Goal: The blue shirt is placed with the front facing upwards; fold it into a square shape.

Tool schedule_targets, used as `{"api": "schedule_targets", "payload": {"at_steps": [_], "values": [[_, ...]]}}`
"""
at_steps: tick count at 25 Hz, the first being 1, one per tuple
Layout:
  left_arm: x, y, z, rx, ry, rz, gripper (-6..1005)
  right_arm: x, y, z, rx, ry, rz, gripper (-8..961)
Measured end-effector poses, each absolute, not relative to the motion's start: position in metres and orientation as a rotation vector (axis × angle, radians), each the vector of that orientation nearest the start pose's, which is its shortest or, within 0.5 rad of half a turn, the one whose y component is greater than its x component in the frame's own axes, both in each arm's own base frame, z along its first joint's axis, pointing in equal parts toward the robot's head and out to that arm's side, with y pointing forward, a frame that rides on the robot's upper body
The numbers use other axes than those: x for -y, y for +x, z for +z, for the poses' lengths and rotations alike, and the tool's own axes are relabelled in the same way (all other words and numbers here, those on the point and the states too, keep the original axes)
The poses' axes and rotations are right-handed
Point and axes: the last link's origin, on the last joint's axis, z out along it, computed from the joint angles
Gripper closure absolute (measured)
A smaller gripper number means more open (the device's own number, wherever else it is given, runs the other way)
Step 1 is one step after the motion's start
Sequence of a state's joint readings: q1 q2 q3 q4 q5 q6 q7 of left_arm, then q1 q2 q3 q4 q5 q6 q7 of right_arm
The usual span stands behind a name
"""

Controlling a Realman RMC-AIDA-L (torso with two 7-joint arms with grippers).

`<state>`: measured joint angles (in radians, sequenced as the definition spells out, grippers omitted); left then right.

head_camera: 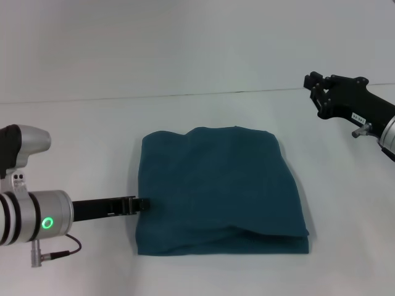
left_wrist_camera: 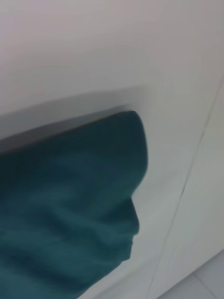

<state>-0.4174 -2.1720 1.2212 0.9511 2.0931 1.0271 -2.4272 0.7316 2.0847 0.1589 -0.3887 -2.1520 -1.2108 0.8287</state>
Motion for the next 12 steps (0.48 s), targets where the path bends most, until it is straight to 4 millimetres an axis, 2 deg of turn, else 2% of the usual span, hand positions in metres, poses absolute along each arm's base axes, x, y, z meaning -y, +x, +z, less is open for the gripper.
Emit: {"api": "schedule_targets", "payload": {"at_steps": [6,9,12], "values": [[-0.354,-0.243,-0.046,1.432,-2.294,-0.388,846,-0.393,0.283,0.025,-0.458,-2.076,0.76,840],[-0.358,-0.238,-0.032,1.279,-2.319,-0.406,789,-0.387,0.28,0.028,-0.468,-2.116,0.804,731],[-0.364,-0.23,-0.022,1.111,-2.365,-0.423,712,-0.387,0.276,0.038,-0.522,-2.276,0.74,622]]}}
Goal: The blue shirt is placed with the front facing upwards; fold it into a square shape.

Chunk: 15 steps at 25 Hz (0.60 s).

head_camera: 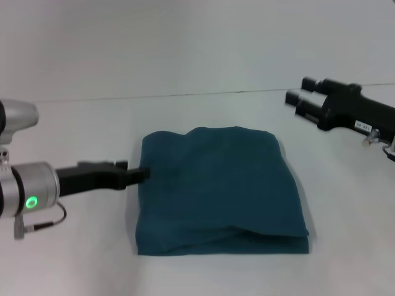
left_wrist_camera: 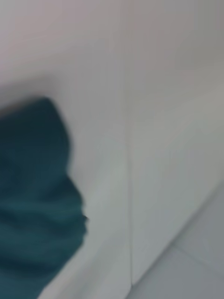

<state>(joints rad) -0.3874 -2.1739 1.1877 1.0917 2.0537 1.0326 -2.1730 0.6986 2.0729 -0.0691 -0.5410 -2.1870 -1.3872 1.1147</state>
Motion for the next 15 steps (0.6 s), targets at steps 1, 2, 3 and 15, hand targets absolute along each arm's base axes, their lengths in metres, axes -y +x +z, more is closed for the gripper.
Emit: {"api": "schedule_targets", "payload": {"at_steps": [1,2,3,15], "values": [[-0.366,-0.226,-0.02,1.044,-2.389,-0.427,672,-0.388,0.271,0.04,-0.542,-2.359,0.673,579],[-0.367,-0.224,-0.019,0.999,-2.405,-0.427,633,-0.389,0.267,0.041,-0.561,-2.435,0.606,537],[-0.368,-0.218,-0.018,0.901,-2.439,-0.426,594,-0.39,0.261,0.042,-0.576,-2.504,0.538,494],[-0.362,-0.19,-0.056,0.477,-2.627,-0.398,76,-0.38,0.25,0.032,-0.531,-2.716,0.251,62]]}}
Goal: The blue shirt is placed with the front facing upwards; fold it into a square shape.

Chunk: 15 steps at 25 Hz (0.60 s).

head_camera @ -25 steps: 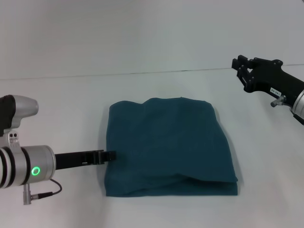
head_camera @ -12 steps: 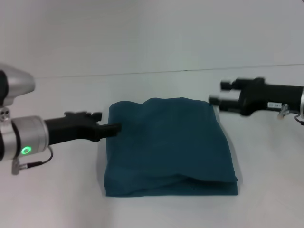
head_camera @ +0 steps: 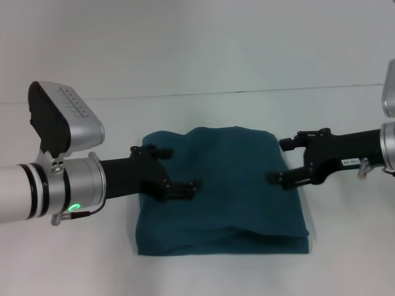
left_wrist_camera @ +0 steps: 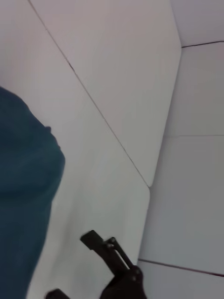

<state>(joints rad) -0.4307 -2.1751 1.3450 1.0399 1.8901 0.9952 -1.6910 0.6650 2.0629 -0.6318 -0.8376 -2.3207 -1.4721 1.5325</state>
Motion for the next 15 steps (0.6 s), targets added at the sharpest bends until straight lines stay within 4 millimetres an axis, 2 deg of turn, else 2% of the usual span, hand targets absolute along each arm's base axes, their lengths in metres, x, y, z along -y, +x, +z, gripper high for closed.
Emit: {"api": "schedule_targets", "payload": {"at_steps": [4,7,15], "values": [[-0.359,-0.187,-0.057,0.488,-2.645,-0.423,54,-0.375,0.26,0.038,-0.5,-2.702,0.216,6],[-0.356,-0.186,-0.059,0.495,-2.664,-0.427,54,-0.373,0.265,0.04,-0.491,-2.701,0.2,6],[-0.357,-0.18,-0.061,0.463,-2.679,-0.434,54,-0.364,0.268,0.032,-0.51,-2.705,0.221,6]]}}
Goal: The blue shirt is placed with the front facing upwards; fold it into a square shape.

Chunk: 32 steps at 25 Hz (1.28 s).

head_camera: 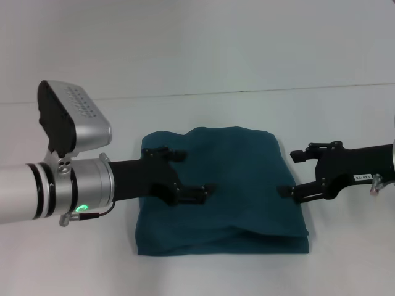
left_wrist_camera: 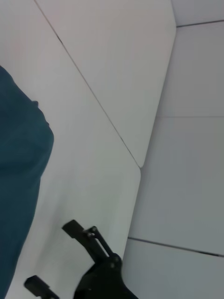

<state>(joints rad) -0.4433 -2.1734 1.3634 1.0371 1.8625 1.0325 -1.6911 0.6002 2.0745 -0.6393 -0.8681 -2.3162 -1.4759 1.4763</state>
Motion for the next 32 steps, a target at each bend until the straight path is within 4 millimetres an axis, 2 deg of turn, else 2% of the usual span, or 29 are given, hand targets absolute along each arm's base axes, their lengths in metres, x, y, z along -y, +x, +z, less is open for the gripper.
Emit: {"api": "schedule_targets", "payload": {"at_steps": [10,24,32], "values": [[-0.356,-0.178,-0.056,0.444,-2.703,-0.449,55,-0.35,0.267,0.024,-0.607,-2.728,0.337,5],[-0.35,-0.19,-0.058,0.48,-2.692,-0.462,54,-0.342,0.273,0.032,-0.558,-2.679,0.432,5],[-0.344,-0.203,-0.065,0.533,-2.691,-0.461,54,-0.335,0.281,0.028,-0.565,-2.657,0.463,5]]}}
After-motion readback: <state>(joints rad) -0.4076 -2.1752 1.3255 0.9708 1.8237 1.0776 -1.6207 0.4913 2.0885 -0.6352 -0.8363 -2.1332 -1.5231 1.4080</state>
